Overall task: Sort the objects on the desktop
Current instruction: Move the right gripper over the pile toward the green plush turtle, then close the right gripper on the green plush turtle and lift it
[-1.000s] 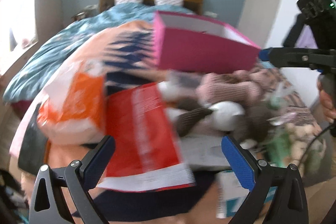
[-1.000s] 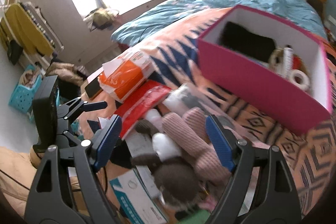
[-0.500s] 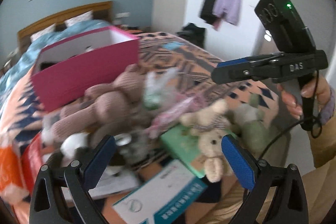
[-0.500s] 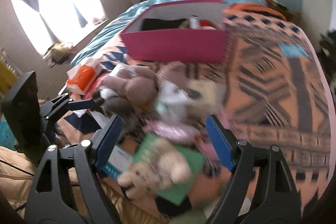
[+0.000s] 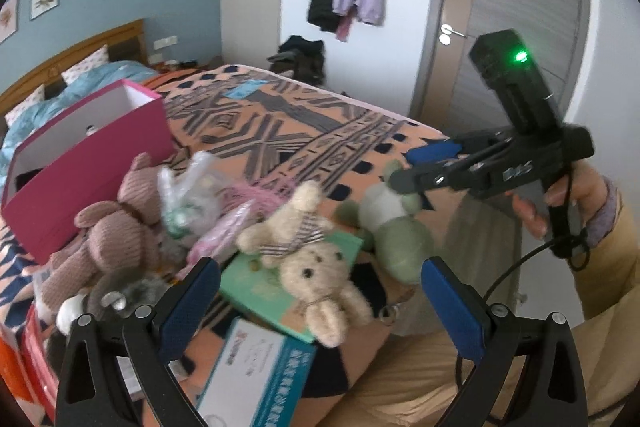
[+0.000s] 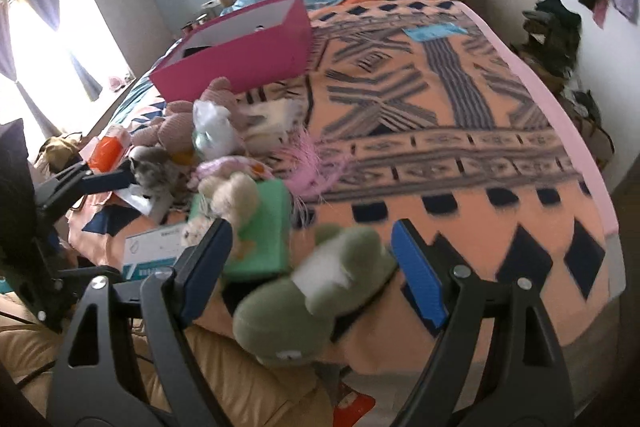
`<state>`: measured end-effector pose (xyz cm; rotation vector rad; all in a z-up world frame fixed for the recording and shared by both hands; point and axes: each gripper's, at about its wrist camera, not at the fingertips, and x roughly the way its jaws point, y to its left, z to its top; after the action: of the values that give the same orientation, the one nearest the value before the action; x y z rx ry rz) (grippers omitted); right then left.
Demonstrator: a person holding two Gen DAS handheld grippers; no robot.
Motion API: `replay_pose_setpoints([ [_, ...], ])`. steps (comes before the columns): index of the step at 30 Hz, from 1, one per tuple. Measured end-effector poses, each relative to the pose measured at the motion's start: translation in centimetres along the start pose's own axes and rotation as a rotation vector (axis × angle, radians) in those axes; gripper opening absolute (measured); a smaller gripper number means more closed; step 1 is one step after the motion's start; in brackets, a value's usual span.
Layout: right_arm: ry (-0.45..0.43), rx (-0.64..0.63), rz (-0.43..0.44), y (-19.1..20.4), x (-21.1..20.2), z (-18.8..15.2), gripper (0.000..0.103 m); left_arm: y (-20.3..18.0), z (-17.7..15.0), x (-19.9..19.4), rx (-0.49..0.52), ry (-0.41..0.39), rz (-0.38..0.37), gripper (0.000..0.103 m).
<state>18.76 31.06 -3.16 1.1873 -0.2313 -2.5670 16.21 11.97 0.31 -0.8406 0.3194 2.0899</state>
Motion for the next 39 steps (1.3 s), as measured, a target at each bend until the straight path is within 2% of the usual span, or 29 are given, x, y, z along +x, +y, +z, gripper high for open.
replay_pose_setpoints([
  [2, 0.020, 0.017, -0.021, -0.5, 0.8, -0.7, 0.083, -0.6, 0.2, 1.0, 0.017, 0.036, -0.015, 0.102],
  [6, 0.060, 0.041, -0.004, -0.9, 2.7, -1.4, 0.083, -1.5, 0.6, 3.0, 0.038, 0.092, -0.052, 0.102],
  [7, 0.066, 0.036, -0.014, -0.8, 3.2, -1.6, 0.081, -1.7, 0.6, 3.3, 0.039, 0.100, -0.060, 0.102],
  [9, 0.066, 0.025, -0.041, -0.7, 3.8, -1.9, 0.071, -1.9, 0.6, 3.8, 0.032, 0.117, -0.068, 0.102],
  [11, 0.052, 0.017, -0.079, -0.8, 3.9, -2.1, 0.056, -1.7, 0.5, 4.2, 0.018, 0.135, -0.070, 0.102],
  [15, 0.000, 0.047, -0.050, -1.3, 3.1, -1.7, 0.053, -0.8, 0.6, 4.6, -0.024, 0.151, -0.072, 0.100],
  [21, -0.102, 0.033, -0.035, -0.3, 0.9, 1.2, 0.052, 0.5, 1.9, 3.7, -0.066, 0.096, -0.070, 0.099],
  [28, -0.201, -0.019, 0.052, 2.9, 1.0, 6.5, 0.052, 3.0, 3.2, 3.0, -0.126, 0.048, -0.015, 0.099],
  [32, -0.217, -0.016, 0.125, 4.4, 2.5, 8.8, 0.052, 5.1, 3.2, 2.6, -0.186, 0.028, 0.028, 0.099],
  [35, -0.192, 0.006, 0.196, 5.6, 4.8, 9.8, 0.052, 6.8, 2.9, 2.4, -0.236, 0.017, 0.081, 0.099],
  [36, -0.178, 0.010, 0.211, 6.1, 5.5, 10.0, 0.052, 7.5, 2.6, 2.5, -0.259, 0.019, 0.102, 0.095],
  [37, -0.160, 0.017, 0.224, 6.5, 6.6, 10.1, 0.052, 8.2, 2.4, 2.6, -0.283, 0.020, 0.112, 0.087],
  [39, -0.130, 0.024, 0.241, 7.1, 8.1, 10.2, 0.052, 9.9, 1.7, 3.0, -0.347, 0.043, 0.105, 0.079],
])
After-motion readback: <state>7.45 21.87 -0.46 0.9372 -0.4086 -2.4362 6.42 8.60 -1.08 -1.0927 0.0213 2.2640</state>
